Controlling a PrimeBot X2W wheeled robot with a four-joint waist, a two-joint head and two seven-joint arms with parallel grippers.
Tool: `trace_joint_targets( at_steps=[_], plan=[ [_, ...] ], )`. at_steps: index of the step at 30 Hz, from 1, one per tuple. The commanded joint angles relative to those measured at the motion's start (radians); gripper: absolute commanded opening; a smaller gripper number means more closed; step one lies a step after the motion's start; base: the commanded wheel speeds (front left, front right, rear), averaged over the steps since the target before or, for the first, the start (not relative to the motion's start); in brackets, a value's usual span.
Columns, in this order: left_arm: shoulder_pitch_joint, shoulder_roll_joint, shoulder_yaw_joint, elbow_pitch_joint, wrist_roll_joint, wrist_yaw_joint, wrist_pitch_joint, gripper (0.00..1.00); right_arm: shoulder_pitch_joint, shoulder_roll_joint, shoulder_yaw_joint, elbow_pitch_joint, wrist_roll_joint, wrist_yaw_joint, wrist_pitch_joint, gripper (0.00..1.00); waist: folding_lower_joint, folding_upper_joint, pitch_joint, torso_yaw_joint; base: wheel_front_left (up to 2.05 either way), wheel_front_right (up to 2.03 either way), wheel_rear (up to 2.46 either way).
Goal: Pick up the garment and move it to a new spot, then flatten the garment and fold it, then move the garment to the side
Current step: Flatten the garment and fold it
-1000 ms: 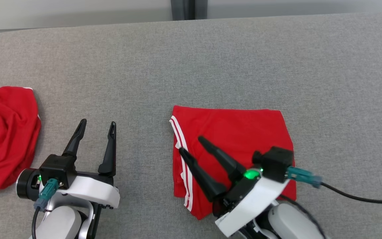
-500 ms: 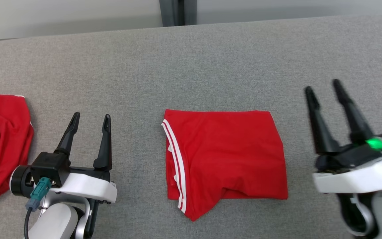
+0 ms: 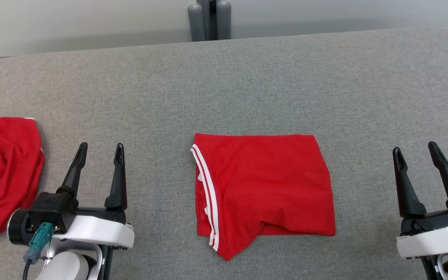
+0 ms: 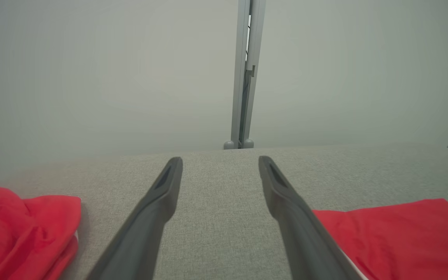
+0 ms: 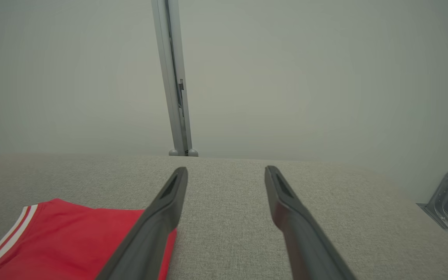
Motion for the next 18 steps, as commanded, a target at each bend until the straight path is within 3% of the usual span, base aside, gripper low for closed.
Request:
trace_joint_targets(
  at_steps=[1, 14, 15, 16, 18],
  plan=[
    [0.011, 0.008, 0.002, -0.006, -0.004, 0.006, -0.001, 1.00, 0.010, 0.000, -0.009, 0.011, 0.004, 0.000, -0.009, 1.00, 0.0000, 0.0000, -0.001, 0.000, 0.00, 0.00, 0.00],
    [0.003, 0.013, -0.014, -0.002, 0.002, 0.008, 0.010, 1.00, -0.013, -0.007, 0.026, 0.016, 0.017, 0.000, -0.010, 1.00, 0.0000, 0.0000, -0.010, -0.001, 0.00, 0.00, 0.00],
    [0.000, 0.012, -0.015, 0.000, 0.002, 0.006, 0.010, 1.00, -0.020, -0.010, 0.038, 0.015, 0.017, 0.000, -0.008, 0.35, 0.0000, 0.0000, -0.010, 0.001, 0.00, 0.00, 0.00],
    [-0.003, 0.012, -0.016, 0.001, 0.002, 0.004, 0.009, 1.00, -0.027, -0.015, 0.060, 0.017, 0.023, 0.000, -0.005, 0.00, 0.0000, 0.0000, -0.009, 0.003, 0.00, 0.00, 0.00],
    [-0.009, 0.011, -0.018, 0.001, 0.001, 0.000, 0.009, 1.00, -0.037, -0.022, 0.106, 0.030, 0.030, 0.000, 0.000, 0.00, 0.0000, 0.0000, -0.008, 0.011, 0.00, 0.00, 0.00]
  ],
)
